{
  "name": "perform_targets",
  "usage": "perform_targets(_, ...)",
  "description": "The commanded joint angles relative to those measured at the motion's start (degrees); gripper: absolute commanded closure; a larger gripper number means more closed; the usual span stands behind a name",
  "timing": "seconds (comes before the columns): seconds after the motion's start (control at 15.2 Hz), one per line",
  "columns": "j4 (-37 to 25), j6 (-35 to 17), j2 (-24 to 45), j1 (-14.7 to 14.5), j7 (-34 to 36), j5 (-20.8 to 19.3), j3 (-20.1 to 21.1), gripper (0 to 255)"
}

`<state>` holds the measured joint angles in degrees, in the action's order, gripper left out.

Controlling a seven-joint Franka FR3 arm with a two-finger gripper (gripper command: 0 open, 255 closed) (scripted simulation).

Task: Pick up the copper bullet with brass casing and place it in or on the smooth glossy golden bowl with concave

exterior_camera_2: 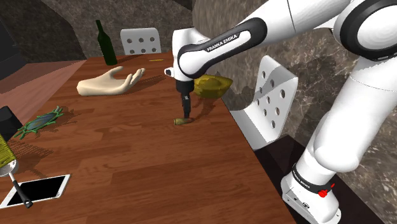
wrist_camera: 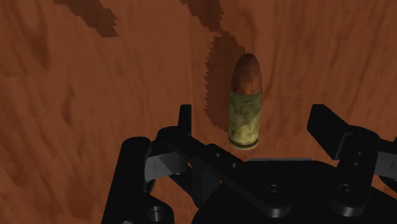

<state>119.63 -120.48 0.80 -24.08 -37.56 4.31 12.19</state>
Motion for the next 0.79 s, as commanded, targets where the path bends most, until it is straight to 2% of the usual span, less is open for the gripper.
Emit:
perform_targets(0.0,0.34,-1.41,1.27,-0.55,-1.30,-0.21,0.55,0)
perform_targets(0.4,2.66,-5.86,3.41,-0.76,-1.01,-0.59,0.70,0)
perform_targets(0.73,2.86,-6.28,3.63,-0.79,-0.97,-0.63,0.71,0)
